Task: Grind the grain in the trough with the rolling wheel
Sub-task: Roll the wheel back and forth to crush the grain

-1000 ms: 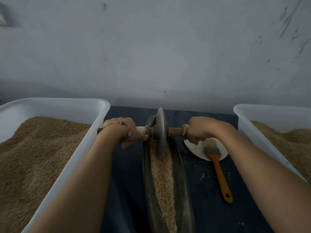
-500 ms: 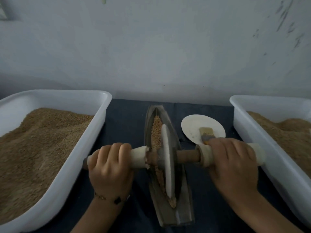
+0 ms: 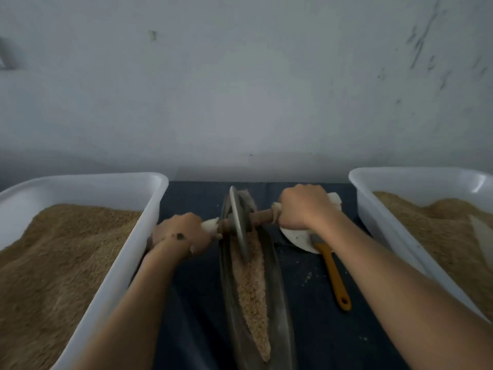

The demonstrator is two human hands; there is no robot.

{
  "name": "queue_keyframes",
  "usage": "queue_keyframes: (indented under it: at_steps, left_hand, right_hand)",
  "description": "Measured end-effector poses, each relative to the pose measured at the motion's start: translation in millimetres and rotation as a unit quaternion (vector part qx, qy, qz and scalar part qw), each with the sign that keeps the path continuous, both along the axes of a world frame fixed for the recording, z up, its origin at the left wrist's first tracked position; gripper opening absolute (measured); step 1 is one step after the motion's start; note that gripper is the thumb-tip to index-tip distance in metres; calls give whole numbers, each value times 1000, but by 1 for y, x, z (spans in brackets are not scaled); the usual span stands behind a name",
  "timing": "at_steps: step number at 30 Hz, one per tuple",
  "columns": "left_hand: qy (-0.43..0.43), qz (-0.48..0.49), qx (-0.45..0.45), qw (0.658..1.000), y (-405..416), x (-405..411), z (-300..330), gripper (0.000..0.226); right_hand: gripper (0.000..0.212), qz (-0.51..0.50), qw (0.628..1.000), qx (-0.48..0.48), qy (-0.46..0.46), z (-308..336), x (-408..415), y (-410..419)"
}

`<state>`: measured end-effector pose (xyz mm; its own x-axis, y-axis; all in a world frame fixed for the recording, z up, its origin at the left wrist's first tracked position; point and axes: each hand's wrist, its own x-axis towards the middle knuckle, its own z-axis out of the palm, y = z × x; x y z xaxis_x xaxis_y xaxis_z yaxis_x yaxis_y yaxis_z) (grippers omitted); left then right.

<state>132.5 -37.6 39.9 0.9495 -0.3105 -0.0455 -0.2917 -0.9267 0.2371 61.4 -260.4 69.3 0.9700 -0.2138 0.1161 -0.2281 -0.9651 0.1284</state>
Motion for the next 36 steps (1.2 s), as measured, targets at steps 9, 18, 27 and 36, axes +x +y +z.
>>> queue_keyframes:
  at_steps: [9,18,27,36]
  left_hand:
    - [-564,-41,-74,822,35,-117,-45,12]
    - [-230,-53,97,967,-5,-43,8,19]
    - [-81,-67,106,989,-23,6,33,22]
    - [-481,-16,-77,873,36,-132,-43,14]
  right_hand:
    - [31,70,871,-21,-487,-96,-122,20]
    - [23,19,989,58,-131,-56,-53,-11]
    - [11,-14,992,116,-39,-43,-6,-22]
    - [59,103,896,-40,-429,-86,-118,16]
